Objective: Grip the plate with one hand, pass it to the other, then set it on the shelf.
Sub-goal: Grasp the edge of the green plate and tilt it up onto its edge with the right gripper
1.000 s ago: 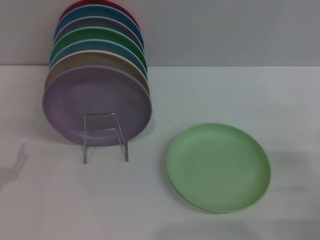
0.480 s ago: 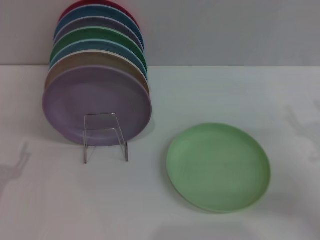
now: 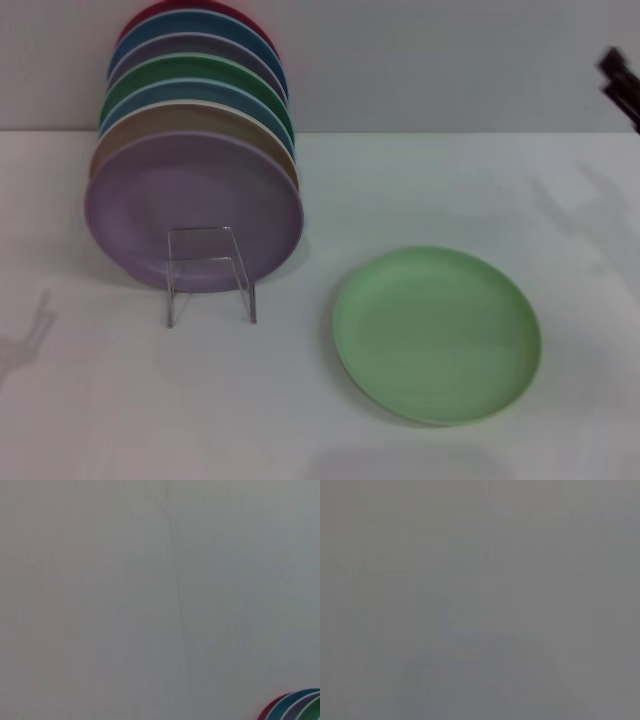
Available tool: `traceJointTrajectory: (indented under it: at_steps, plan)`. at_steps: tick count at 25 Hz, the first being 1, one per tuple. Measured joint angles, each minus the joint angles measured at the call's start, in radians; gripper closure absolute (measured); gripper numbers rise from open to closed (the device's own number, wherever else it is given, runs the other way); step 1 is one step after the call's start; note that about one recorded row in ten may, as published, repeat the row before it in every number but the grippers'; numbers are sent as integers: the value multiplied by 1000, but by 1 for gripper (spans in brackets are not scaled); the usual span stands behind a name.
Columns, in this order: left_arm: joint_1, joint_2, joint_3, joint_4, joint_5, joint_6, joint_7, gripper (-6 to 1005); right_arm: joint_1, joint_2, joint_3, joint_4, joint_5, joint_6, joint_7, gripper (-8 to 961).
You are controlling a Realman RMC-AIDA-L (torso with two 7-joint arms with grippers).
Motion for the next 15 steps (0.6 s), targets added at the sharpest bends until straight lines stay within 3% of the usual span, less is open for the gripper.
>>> traceJointTrajectory:
  at_steps: [1, 2, 3, 5, 7, 11, 15]
  plan:
    - [-1, 0, 0, 0, 0, -1, -1, 136, -29, -9, -57, 134, -59, -129, 114, 130]
    - [-2, 0, 0, 0, 0, -3, -1, 136, -71, -37, -148, 395, -237, -351, 395, 132]
    - [-5, 0, 0, 0, 0, -4, -1, 136, -71, -37, -148, 395, -237, -351, 395, 133]
    - [-11, 0, 0, 0, 0, -6, -1, 136, -85, -56, -184, 574, -485, -483, 707, 136]
    - [-17, 0, 0, 0, 2, -7, -1, 136, -77, -56, -180, 690, -808, -530, 1027, 139]
    - [-30, 0, 0, 0, 0, -8, -1, 137, -6, -41, -118, 770, -1342, -374, 1595, 145]
    - [-43, 0, 0, 1, 2, -8, 5, 137, 79, -43, -42, 748, -1571, -26, 1862, 150]
